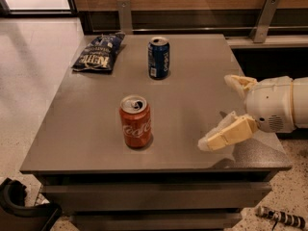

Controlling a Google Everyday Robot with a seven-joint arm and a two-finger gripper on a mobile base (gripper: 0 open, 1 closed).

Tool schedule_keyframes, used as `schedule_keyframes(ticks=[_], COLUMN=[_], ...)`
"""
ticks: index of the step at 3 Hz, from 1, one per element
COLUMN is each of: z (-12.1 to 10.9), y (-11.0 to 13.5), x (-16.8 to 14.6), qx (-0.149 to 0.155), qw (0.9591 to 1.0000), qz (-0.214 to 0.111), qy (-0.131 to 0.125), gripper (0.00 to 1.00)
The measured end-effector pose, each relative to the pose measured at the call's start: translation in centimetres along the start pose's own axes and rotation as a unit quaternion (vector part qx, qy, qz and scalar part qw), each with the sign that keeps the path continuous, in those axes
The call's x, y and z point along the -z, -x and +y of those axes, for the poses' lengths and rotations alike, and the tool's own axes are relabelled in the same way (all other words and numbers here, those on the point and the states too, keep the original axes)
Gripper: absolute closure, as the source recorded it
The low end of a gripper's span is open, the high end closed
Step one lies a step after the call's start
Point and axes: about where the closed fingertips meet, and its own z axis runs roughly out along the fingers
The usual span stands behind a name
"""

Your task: Knock coke can over

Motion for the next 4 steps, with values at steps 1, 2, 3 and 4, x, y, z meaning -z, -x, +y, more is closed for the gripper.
schedule_keyframes(ticks=[1,2,3,4], z=[1.8,2.3,2.4,3.6], y=[2.2,3.9,4.3,4.3], x=[-1.0,-1.6,-1.6,-3.3], qx=[-0.016,-0.026,-0.026,-0.025], qw=[0.9957,0.9923,0.9918,0.9897], qz=[-0.091,-0.121,-0.125,-0.137], qy=[0.008,0.008,0.008,0.030], gripper=[0.00,0.00,0.00,0.00])
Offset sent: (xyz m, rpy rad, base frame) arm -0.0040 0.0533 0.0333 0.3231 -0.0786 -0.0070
